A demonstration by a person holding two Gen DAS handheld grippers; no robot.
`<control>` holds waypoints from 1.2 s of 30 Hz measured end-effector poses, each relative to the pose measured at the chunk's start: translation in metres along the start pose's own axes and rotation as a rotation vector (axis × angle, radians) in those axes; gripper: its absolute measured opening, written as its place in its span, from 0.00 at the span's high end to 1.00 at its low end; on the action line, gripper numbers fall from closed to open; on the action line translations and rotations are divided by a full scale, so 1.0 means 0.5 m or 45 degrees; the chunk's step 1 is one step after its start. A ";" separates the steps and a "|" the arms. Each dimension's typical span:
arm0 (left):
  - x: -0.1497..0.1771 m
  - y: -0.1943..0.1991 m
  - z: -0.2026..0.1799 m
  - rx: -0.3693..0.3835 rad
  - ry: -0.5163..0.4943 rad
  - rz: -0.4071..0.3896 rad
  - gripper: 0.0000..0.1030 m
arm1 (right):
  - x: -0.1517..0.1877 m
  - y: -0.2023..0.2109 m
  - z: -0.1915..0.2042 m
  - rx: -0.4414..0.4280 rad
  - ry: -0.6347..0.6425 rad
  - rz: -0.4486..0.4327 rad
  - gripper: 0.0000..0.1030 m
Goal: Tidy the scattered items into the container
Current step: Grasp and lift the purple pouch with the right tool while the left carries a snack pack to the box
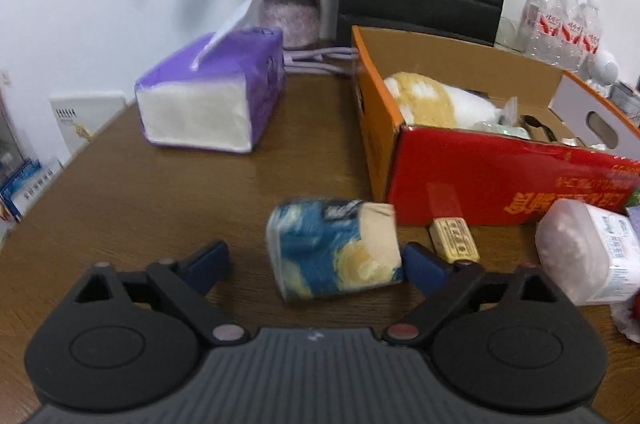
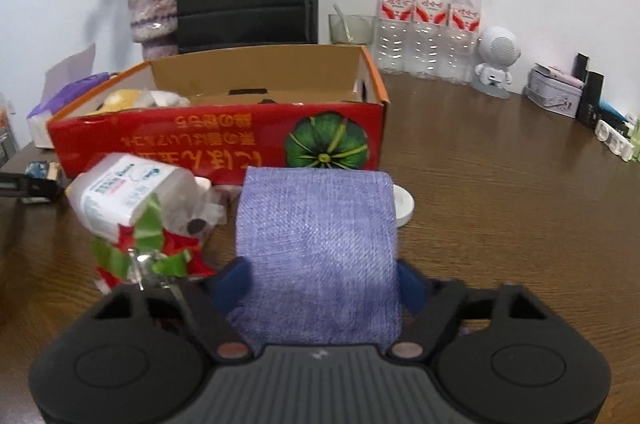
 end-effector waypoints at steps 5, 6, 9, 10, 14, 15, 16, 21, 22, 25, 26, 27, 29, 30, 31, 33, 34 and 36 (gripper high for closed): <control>-0.008 0.038 0.008 0.053 0.049 -0.078 0.66 | -0.003 0.021 -0.005 0.006 0.008 -0.020 0.87; -0.008 0.050 0.009 0.051 0.043 -0.098 0.66 | -0.003 0.031 -0.005 0.005 0.010 -0.041 0.88; -0.006 0.079 0.014 0.061 0.031 -0.140 0.66 | -0.008 0.057 -0.007 0.044 0.042 -0.105 0.89; -0.005 0.086 0.016 0.062 0.030 -0.148 0.67 | -0.010 0.064 -0.007 0.053 0.048 -0.118 0.89; 0.003 0.113 0.024 0.082 0.041 -0.168 0.67 | -0.015 0.090 -0.014 0.048 0.026 -0.153 0.89; 0.004 0.118 0.025 0.094 0.042 -0.166 0.67 | -0.016 0.096 -0.016 0.050 0.025 -0.161 0.89; 0.003 0.125 0.023 0.107 0.041 -0.167 0.67 | -0.017 0.101 -0.017 0.050 0.023 -0.168 0.89; -0.032 0.163 -0.009 0.177 0.057 -0.223 0.67 | -0.048 0.127 -0.007 -0.017 -0.036 -0.218 0.89; -0.044 0.169 -0.019 0.195 0.067 -0.235 0.67 | -0.061 0.130 0.000 -0.029 -0.039 -0.237 0.89; -0.085 0.180 -0.057 0.247 0.080 -0.259 0.67 | -0.112 0.133 0.028 -0.042 -0.009 -0.292 0.89; -0.100 0.183 -0.071 0.256 0.075 -0.268 0.67 | -0.130 0.131 0.038 -0.054 -0.006 -0.302 0.89; -0.116 0.185 -0.085 0.263 0.069 -0.282 0.67 | -0.151 0.127 0.050 -0.077 -0.011 -0.312 0.89; -0.147 0.186 -0.112 0.277 0.061 -0.313 0.67 | -0.185 0.116 0.068 -0.108 -0.014 -0.327 0.89; -0.161 0.184 -0.123 0.281 0.060 -0.327 0.67 | -0.202 0.109 0.079 -0.112 -0.005 -0.334 0.89; -0.174 0.179 -0.134 0.284 0.060 -0.338 0.67 | -0.219 0.102 0.089 -0.111 0.006 -0.341 0.89; -0.193 0.166 -0.154 0.287 0.064 -0.356 0.67 | -0.250 0.084 0.105 -0.112 0.018 -0.356 0.89; -0.199 0.157 -0.163 0.288 0.067 -0.360 0.67 | -0.263 0.075 0.110 -0.117 0.019 -0.361 0.89; -0.207 0.133 -0.178 0.291 0.080 -0.352 0.67 | -0.290 0.050 0.118 -0.117 0.026 -0.361 0.89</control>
Point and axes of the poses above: each gripper's, at about its wrist camera, not at the fingertips, and y roughly against the way its jaws point, z to its left, x to its underside, the point moved 8 cm from there along -y, roughly the way its jaws point, and after that the axes turned 3 degrees about y, right-handed, at the moved point
